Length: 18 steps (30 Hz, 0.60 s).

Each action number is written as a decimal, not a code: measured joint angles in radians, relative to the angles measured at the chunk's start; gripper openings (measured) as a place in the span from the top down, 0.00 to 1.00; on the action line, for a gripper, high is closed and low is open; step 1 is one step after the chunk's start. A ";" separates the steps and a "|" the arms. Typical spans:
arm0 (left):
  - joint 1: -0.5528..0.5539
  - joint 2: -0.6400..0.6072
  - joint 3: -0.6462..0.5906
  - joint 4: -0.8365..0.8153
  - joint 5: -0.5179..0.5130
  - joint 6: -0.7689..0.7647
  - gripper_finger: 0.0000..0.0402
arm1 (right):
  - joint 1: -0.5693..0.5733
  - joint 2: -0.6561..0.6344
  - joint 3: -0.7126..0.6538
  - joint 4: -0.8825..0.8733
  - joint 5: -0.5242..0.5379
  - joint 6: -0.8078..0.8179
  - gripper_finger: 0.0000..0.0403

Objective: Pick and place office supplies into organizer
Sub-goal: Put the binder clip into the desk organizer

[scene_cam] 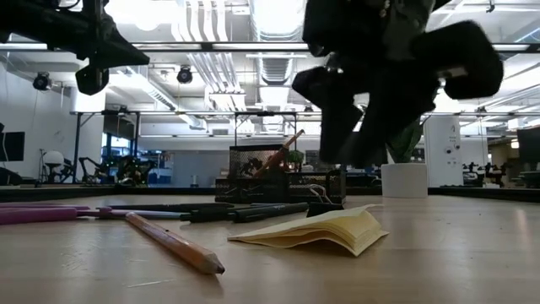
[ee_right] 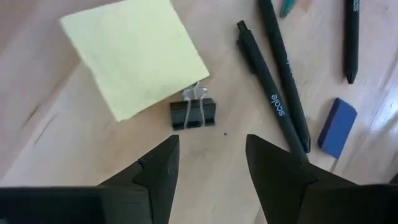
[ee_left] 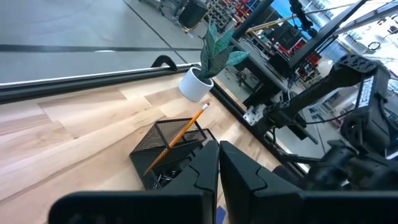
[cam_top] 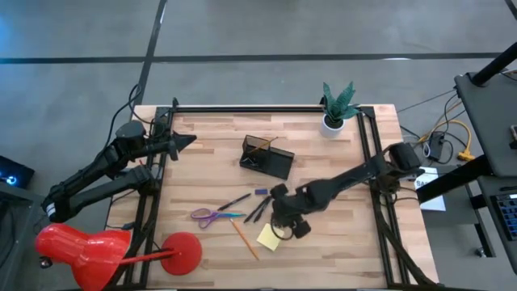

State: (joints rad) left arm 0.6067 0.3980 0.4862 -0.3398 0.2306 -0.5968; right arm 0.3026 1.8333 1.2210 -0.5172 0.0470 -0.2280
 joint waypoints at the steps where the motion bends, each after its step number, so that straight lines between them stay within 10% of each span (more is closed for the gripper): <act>1: -0.001 -0.001 0.000 0.000 0.000 0.000 1.00 | 0.009 0.012 0.000 0.013 0.001 0.013 0.56; 18: -0.001 0.001 -0.002 -0.007 0.001 0.001 1.00 | 0.062 0.056 0.002 0.163 0.073 0.191 0.55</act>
State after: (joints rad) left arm 0.6060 0.3988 0.4843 -0.3467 0.2317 -0.5960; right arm 0.3648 1.8893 1.2228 -0.3540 0.1196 -0.0369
